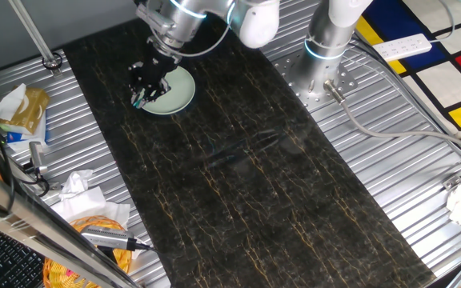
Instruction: Use a clamp
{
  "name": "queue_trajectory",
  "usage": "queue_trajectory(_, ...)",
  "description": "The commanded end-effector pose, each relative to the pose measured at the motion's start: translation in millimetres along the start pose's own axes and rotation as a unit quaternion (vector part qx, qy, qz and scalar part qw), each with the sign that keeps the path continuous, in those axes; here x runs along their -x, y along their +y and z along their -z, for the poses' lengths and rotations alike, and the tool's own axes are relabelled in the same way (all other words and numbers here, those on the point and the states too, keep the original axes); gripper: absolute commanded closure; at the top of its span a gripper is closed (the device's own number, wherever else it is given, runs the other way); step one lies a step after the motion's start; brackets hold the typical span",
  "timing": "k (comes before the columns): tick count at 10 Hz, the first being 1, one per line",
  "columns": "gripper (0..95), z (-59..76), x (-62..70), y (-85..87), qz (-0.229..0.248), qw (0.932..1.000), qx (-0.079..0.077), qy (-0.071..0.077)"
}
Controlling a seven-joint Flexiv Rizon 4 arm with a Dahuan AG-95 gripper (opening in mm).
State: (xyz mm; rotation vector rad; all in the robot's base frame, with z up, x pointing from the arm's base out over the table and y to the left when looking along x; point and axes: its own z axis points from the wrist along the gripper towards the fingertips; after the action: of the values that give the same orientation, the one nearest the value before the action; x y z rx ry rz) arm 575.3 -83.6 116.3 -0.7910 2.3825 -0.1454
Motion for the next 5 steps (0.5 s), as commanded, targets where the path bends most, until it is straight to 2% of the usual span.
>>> queue_trajectory(1,95.0,1.5,6.6,0.4,0.118,0.9889,0.063,0.064)
queue_trajectory(2,95.0,1.5,6.9,0.4,0.134,0.9843,0.089,0.073)
queue_trajectory(4,95.0,1.4,7.2,1.3,0.148,0.9723,0.161,0.083)
queue_trajectory(5,95.0,1.3,7.3,1.8,0.151,0.9675,0.183,0.088)
